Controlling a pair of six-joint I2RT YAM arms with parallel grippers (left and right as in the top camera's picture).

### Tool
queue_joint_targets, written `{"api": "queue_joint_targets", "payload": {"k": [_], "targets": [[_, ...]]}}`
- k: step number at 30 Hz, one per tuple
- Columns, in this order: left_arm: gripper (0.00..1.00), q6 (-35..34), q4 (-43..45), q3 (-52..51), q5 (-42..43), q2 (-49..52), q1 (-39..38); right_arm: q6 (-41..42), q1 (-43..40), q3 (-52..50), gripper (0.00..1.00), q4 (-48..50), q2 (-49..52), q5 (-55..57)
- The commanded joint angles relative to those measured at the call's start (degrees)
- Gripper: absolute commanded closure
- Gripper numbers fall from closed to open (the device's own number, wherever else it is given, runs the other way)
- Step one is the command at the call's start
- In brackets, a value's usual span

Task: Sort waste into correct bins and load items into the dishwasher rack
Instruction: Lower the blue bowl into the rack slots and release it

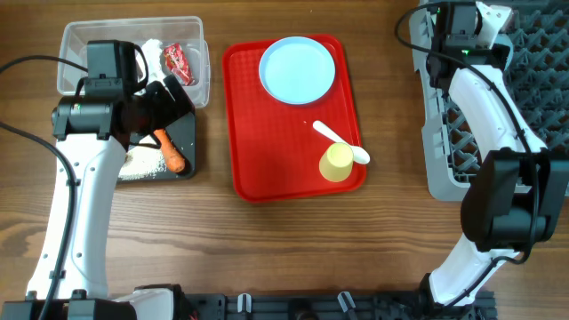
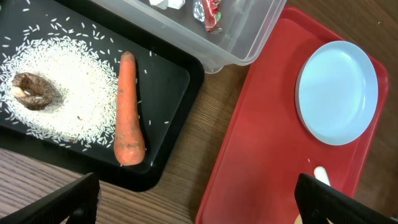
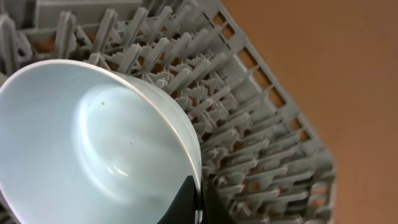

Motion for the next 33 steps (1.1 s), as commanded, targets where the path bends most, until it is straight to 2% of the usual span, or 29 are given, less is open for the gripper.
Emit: {"api": "queue_joint_targets", "payload": {"k": [1, 4, 8, 15, 23, 32, 33], "targets": [[0.0, -0.52, 0.13, 0.68, -1.01, 0.28, -0.26, -11.89, 0.17, -0.13, 0.96, 0.66, -0.24, 5.33], [0.0, -0.52, 0.13, 0.68, -1.01, 0.28, -0.26, -17.4, 0.17, -0.13, 0.96, 0.07, -0.26, 8.83], [0.0, -0.52, 0.13, 0.68, -0.98, 0.28, -0.26, -20.57, 0.17, -0.13, 0.96, -1.16, -0.24, 10.47], [0.0, -0.52, 0.13, 0.68, -1.01, 0.28, -0.26, -20.37, 0.24, -0.59, 0.96, -6.91, -0.24, -0.33], [0.0, -0.52, 0.13, 0.68, -1.01, 0.28, -0.26, -20.48, 1.62, -2.62, 0.96, -8.26, -0.24, -0.55], [0.0, -0.52, 0.13, 0.68, -1.01, 0.28, -0.26, -20.59, 7.52, -2.62, 0.95, -10.51, -0.26, 0.52], [0.0, -0.52, 0.13, 0.68, -1.01, 0.28, -0.26, -20.5, 8.41, -2.62, 0.89, -10.82, -0.26, 0.5]]}}
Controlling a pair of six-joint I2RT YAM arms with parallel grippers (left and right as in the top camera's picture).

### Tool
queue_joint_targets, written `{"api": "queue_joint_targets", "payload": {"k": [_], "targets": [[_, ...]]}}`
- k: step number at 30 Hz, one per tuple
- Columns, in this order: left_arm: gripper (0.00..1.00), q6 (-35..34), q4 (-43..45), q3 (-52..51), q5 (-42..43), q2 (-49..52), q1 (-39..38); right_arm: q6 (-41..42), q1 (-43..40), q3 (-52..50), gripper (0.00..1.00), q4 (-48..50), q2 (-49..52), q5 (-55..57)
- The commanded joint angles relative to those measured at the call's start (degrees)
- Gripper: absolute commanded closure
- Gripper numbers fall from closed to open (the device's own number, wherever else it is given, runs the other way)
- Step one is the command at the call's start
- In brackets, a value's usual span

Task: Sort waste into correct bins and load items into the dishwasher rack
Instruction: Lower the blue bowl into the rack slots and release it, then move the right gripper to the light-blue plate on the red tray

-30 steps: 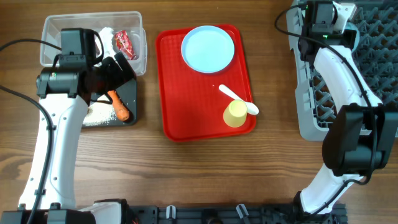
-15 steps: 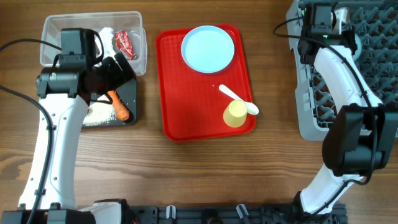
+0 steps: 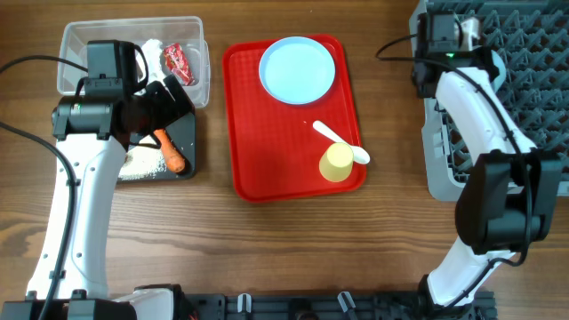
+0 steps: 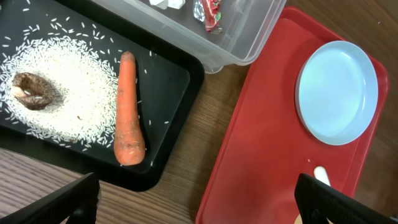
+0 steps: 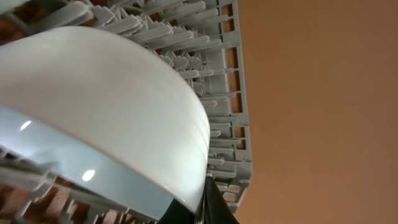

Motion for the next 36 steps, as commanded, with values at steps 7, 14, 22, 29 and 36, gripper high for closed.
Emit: {"api": "queue_joint_targets", "payload": {"k": [7, 14, 22, 29, 36], "targets": [[0.0, -0.52, 0.13, 0.68, -1.01, 0.28, -0.24, -0.52, 8.28, -1.14, 0.18, -1.99, 0.09, -6.58], [0.0, -0.52, 0.13, 0.68, -0.98, 0.28, -0.24, 1.97, 8.59, -1.11, 0.16, -1.99, 0.09, -11.72], [0.0, -0.52, 0.13, 0.68, -1.01, 0.28, -0.24, 5.46, 8.57, 1.4, 0.15, -0.79, -0.28, -16.98], [0.0, -0.52, 0.13, 0.68, -1.01, 0.28, -0.24, 7.48, 8.57, 4.76, 0.14, 2.95, -5.01, -28.46], [0.0, -0.52, 0.13, 0.68, -1.01, 0.28, -0.24, 17.22, 9.01, 7.26, 0.24, 2.95, -12.76, -63.67]]}}
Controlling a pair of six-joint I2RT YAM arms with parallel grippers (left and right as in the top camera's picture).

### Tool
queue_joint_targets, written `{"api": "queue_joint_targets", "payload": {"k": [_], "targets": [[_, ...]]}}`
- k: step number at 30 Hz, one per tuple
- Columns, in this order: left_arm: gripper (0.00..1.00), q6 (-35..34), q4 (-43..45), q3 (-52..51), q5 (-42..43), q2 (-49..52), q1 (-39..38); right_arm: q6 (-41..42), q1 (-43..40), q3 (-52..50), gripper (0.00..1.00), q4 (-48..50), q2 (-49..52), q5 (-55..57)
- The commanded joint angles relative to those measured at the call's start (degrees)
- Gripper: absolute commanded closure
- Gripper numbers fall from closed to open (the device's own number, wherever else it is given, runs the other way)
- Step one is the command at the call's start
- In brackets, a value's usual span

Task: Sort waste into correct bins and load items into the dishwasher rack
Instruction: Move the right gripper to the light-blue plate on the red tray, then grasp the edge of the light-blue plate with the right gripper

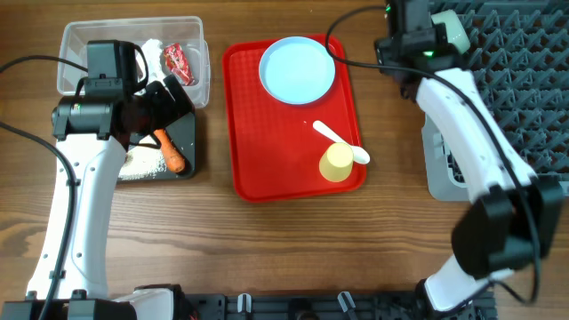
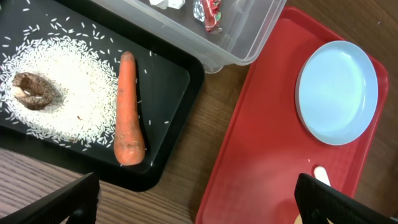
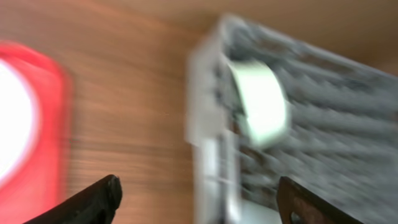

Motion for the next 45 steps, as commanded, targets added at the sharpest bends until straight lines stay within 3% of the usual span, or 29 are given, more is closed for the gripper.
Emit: {"api": "queue_joint_targets", "payload": {"k": [1, 15, 18, 22, 26, 32, 41, 45], "targets": [[0.0, -0.52, 0.13, 0.68, -1.01, 0.28, -0.24, 11.96, 0.35, 2.05, 0.26, 1.14, -5.03, -27.65], [0.0, -0.52, 0.13, 0.68, -0.98, 0.28, -0.24, 32.74, 5.14, 1.95, 0.28, 2.62, 9.84, -39.1], [0.0, -0.52, 0.13, 0.68, -1.01, 0.28, -0.24, 32.83, 6.45, 1.95, 0.28, 6.08, 13.27, -38.71], [0.0, -0.52, 0.15, 0.68, -1.01, 0.28, -0.24, 33.07, 6.88, 1.95, 0.42, 7.87, 16.44, -37.57], [0.0, -0.52, 0.13, 0.68, -1.01, 0.28, -0.24, 36.98, 6.82, 1.95, 0.49, 7.15, 17.49, -28.48], [0.0, -0.52, 0.13, 0.68, -0.98, 0.28, -0.24, 36.92, 6.82, 1.95, 0.5, 6.75, 18.12, -20.11], [0.0, -0.52, 0.13, 0.68, -1.01, 0.28, -0.24, 38.66, 6.47, 1.95, 0.5, 7.54, 23.02, -20.06], [0.0, -0.52, 0.13, 0.68, -0.98, 0.28, -0.24, 40.39, 5.68, 1.95, 0.59, 7.5, 23.61, -20.44]]}}
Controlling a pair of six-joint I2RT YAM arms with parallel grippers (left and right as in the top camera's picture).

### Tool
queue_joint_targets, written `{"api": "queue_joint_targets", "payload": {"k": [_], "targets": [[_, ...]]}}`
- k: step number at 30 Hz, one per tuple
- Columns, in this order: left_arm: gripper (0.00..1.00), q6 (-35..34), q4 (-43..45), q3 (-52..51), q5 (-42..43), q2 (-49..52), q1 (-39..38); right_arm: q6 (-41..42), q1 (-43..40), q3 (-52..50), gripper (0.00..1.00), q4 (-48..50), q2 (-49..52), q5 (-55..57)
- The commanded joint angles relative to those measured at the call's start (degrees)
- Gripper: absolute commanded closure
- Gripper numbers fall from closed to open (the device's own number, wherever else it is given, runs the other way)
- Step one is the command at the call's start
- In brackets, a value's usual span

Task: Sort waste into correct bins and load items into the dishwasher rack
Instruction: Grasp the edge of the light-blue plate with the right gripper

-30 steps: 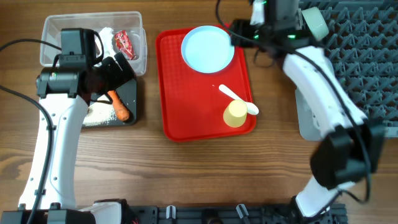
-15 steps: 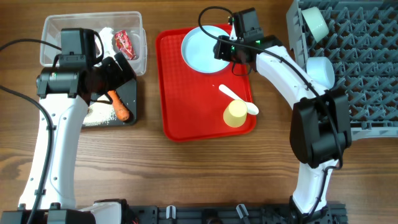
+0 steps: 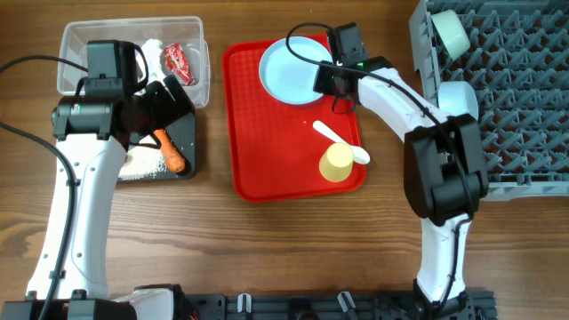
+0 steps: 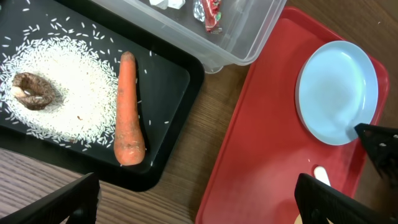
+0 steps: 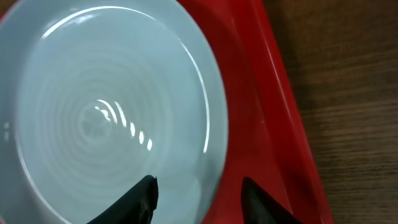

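A light blue plate [image 3: 297,69] lies at the far end of the red tray [image 3: 267,151]. My right gripper [image 5: 198,199] is open low over it, one finger above the plate [image 5: 106,118] and the other above the tray, straddling the plate's right rim. A yellow cup [image 3: 337,162] and a white spoon [image 3: 338,140] sit at the tray's near right. A pale bowl [image 3: 451,31] stands in the far left corner of the grey dishwasher rack [image 3: 516,107]. My left gripper [image 4: 199,208] hangs open above the black tray's [image 4: 168,74] edge, near the carrot [image 4: 127,109].
The black tray also holds scattered rice [image 4: 56,93] and a brown scrap [image 4: 34,91]. A clear bin [image 4: 242,31] behind it contains a red wrapper [image 4: 211,12] and white scraps. Bare wood lies between the trays and along the table's front.
My right gripper has moved from beside the rack's left edge to the plate on the red tray, still open. The bowl stays in the rack. The left arm has not moved.
My right gripper was first shut on the pale bowl over the rack, then still held it, tipped among the rack's tines. Then the bowl stood in the rack's corner and the gripper was open beside it. Now it straddles the plate's rim. The left arm stayed still.
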Motion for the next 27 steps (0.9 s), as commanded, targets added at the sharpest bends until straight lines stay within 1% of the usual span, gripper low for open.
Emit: {"api": "queue_joint_targets", "payload": {"k": [1, 4, 9, 13, 16, 18, 21, 23, 27], "targets": [[0.0, -0.52, 0.13, 0.68, -0.98, 0.28, -0.26, 2.1, -0.94, 0.33, 0.6, 0.44, 1.11, 1.11], [0.0, -0.52, 0.13, 0.68, -0.98, 0.28, -0.26, 2.05, -0.94, 0.33, 0.65, 1.05, 2.03, 0.07], [0.0, -0.52, 0.13, 0.68, -1.01, 0.28, -0.26, 2.1, -0.94, 0.33, 0.79, 1.84, 2.45, -0.33], [0.0, -0.52, 0.13, 0.68, -1.01, 0.28, -0.26, 2.12, -0.92, 0.33, 0.87, 2.14, 2.58, -0.61], [0.0, -0.52, 0.13, 0.68, -1.01, 0.28, -0.26, 2.19, -0.92, 0.33, 0.89, 3.45, 3.63, -3.39], [0.0, -0.52, 0.13, 0.68, -0.98, 0.28, -0.26, 3.5, -0.92, 0.33, 0.89, 3.96, 4.76, -4.79], [0.0, -0.52, 0.13, 0.68, -1.01, 0.28, -0.26, 5.09, -0.92, 0.33, 0.92, 4.24, 5.81, -6.91], [0.0, -0.52, 0.13, 0.68, -1.01, 0.28, -0.26, 5.14, -0.92, 0.33, 0.95, 4.26, 5.92, -7.45], [0.0, -0.52, 0.13, 0.68, -1.01, 0.28, -0.26, 6.16, -0.7, 0.33, 0.96, 3.98, 5.92, -7.45]]}}
